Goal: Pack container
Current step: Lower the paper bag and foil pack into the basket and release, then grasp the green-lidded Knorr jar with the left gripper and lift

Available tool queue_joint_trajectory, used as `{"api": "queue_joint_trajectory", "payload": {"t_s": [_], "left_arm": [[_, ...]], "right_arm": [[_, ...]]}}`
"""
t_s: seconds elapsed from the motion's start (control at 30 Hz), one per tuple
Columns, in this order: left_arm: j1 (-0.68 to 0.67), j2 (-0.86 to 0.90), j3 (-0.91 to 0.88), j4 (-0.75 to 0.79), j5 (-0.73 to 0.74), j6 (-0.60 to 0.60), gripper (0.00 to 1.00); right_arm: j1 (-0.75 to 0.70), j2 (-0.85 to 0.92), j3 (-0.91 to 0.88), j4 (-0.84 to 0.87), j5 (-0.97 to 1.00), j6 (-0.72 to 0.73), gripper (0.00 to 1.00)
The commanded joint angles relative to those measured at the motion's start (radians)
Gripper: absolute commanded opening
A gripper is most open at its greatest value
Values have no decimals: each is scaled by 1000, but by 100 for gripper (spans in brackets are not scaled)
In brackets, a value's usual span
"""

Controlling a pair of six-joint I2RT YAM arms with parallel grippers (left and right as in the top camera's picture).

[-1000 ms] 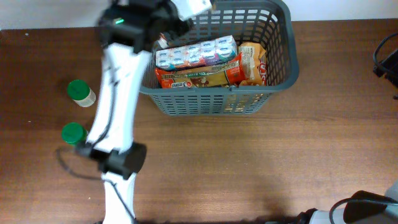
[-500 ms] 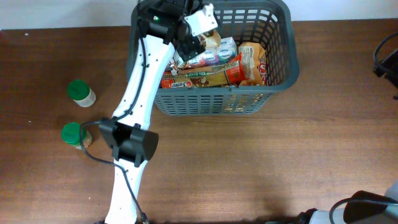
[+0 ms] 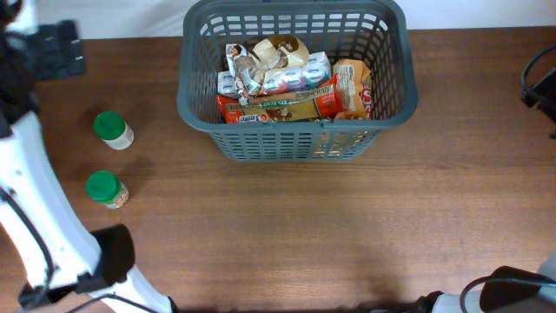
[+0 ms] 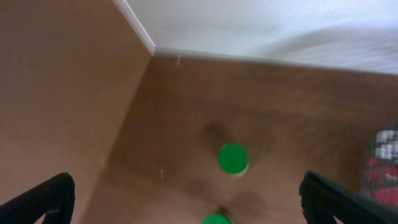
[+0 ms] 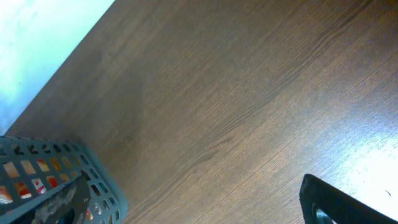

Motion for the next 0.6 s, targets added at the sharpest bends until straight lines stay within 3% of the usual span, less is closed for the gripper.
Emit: {"api": "queue_joint_trajectory", "payload": {"t_s": [0.0,0.27,0.57], "left_arm": [[142,135,-106,-53,180,-137,99],[203,343,-277,-19,207,-135,99],[180,539,-291,48,253,-61,100]], "right_arm": [[-3,4,8,0,-5,2,99],[-3,4,8,0,-5,2,99],[-3,4,8,0,-5,2,99]]}}
